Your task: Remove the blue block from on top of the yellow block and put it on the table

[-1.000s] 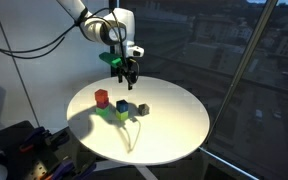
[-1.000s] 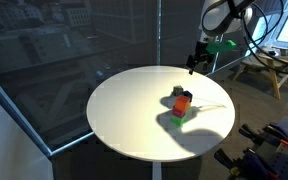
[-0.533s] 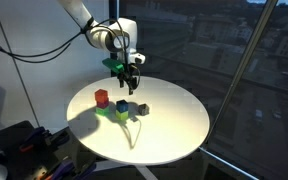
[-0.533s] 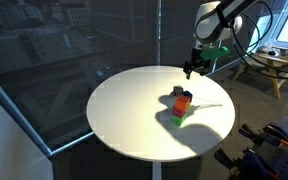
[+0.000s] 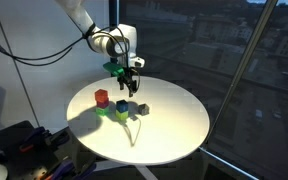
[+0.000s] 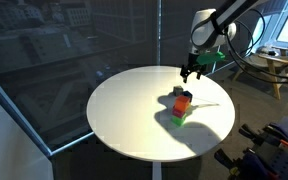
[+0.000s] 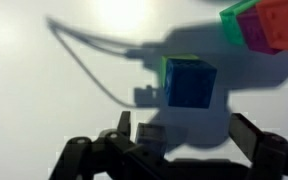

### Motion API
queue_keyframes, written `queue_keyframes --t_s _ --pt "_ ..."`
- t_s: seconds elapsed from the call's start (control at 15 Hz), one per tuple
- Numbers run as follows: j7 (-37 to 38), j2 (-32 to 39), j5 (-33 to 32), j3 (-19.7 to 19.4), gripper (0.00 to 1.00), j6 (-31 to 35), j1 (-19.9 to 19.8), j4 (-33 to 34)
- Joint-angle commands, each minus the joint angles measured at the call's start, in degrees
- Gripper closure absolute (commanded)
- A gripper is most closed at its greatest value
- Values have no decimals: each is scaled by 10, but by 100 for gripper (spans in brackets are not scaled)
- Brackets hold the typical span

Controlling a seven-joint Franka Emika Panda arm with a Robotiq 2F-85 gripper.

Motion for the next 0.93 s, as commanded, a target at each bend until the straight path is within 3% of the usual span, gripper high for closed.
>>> queue_keyframes --t_s 0.0,0.87 --pt "-2 11 3 4 0 15 5 6" --pt "-7 62 -2 3 0 57 13 8"
